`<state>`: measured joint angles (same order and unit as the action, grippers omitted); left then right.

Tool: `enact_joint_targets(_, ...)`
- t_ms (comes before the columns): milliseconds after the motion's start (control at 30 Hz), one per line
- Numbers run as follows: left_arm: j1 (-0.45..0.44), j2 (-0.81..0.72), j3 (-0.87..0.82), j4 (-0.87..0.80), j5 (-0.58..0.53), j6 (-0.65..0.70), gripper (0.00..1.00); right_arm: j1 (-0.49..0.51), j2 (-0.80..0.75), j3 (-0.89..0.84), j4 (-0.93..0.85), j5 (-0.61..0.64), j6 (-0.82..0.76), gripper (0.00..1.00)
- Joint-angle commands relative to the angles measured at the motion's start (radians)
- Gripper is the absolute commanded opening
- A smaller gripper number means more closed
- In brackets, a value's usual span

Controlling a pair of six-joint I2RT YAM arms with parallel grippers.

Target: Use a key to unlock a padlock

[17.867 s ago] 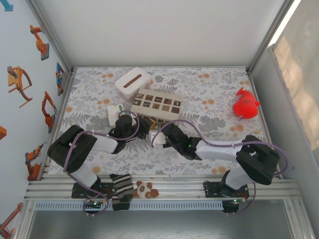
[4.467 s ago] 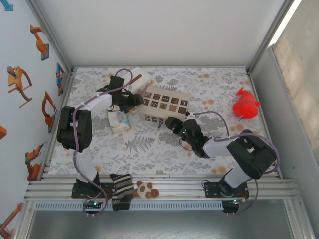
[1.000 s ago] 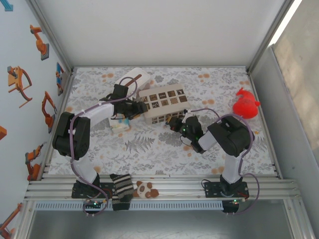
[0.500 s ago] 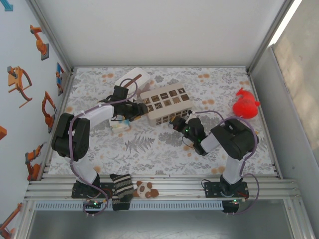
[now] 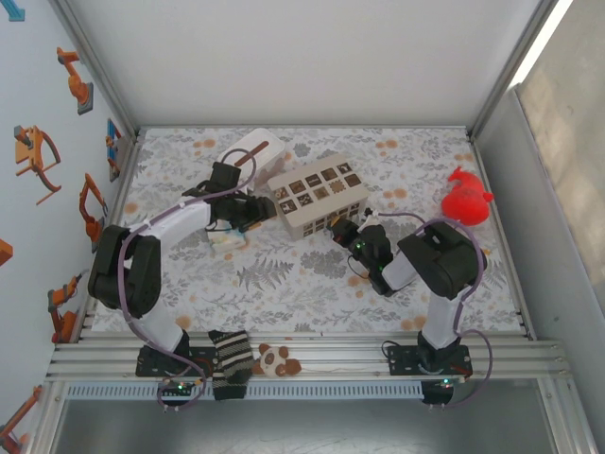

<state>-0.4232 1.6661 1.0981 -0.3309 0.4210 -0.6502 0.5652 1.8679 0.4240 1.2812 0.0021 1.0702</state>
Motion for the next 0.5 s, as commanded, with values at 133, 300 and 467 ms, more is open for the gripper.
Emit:
enact_joint_targets(133, -0.091, 0.001, 0.184, -0.045, 0.002, 0.011, 0.59, -0.004, 0.009, -0.007, 0.101, 0.036, 0.021, 0.0)
enact_joint_targets(300, -0.139, 0.118, 0.271, -0.042, 0.012, 0.016, 0.57, -0.011, -0.001, -0.02, 0.098, 0.053, 0.018, 0.0)
enact_joint_targets(467, -0.14, 0.077, 0.227, -0.002, -0.011, 0.012, 0.57, -0.032, -0.102, -0.091, 0.036, 0.083, -0.01, 0.0)
